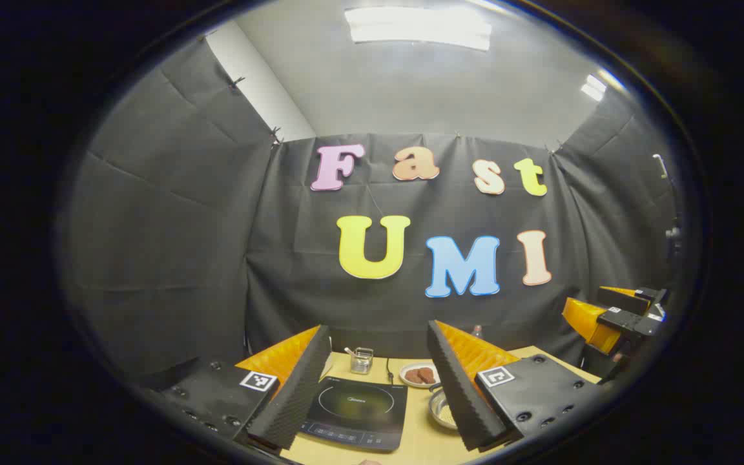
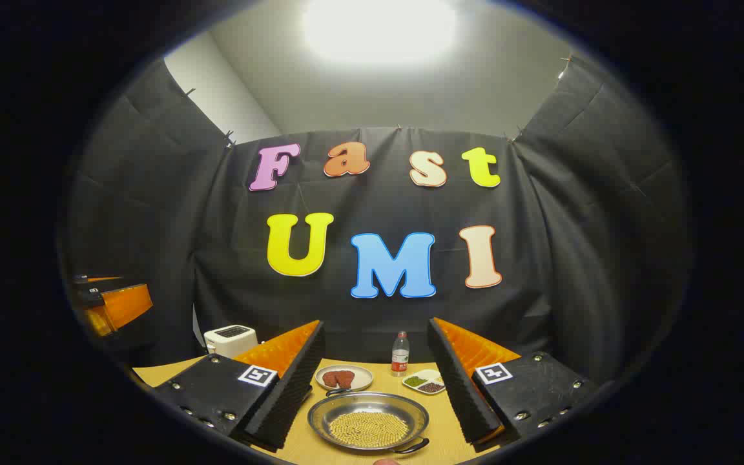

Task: First push the handle of the pot to place it horizontally, then grasp the pot with both hands and set it on the induction cooktop.

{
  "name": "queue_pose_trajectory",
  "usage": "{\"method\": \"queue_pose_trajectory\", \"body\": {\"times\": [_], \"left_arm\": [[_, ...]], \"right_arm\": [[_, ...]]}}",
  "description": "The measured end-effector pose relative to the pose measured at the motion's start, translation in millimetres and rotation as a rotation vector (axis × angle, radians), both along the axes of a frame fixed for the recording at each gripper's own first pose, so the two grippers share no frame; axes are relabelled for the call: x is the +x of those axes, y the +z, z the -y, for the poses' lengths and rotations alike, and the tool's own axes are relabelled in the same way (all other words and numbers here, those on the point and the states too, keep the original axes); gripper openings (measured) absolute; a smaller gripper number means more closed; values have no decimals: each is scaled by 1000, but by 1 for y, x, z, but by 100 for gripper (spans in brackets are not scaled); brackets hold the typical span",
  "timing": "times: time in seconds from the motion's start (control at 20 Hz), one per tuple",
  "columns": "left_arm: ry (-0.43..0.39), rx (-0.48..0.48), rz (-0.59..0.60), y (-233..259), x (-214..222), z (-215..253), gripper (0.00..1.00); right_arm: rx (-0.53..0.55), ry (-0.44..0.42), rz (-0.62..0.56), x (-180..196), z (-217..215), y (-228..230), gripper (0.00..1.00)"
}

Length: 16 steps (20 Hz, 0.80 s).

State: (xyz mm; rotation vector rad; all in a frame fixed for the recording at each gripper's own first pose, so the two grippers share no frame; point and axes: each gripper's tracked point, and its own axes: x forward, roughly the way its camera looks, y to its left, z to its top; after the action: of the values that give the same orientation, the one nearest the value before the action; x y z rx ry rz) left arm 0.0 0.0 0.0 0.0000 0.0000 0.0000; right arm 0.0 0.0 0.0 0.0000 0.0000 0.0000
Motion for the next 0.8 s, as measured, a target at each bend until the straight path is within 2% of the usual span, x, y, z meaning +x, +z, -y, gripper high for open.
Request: {"method": "queue_pose_trajectory", "body": {"times": [0.05,0.1,0.15,0.2,0.65,0.7,0.8], "left_arm": [[-1,5,0,1,2,1,100],[-2,11,0,0,1,1,97],[-3,14,1,1,2,3,100],[-4,16,2,0,2,3,97],[-11,13,5,0,7,8,97],[-14,15,7,0,8,9,100],[-19,15,8,-1,10,12,97]], "right_arm": [[1,0,1,0,0,0,96],[2,-1,2,1,0,0,96],[4,-2,1,2,0,-1,96],[6,-3,1,2,-1,-1,96],[1,-10,7,6,3,-3,96],[0,-12,7,7,4,-3,96],[-1,-17,5,7,6,-4,96]]}}
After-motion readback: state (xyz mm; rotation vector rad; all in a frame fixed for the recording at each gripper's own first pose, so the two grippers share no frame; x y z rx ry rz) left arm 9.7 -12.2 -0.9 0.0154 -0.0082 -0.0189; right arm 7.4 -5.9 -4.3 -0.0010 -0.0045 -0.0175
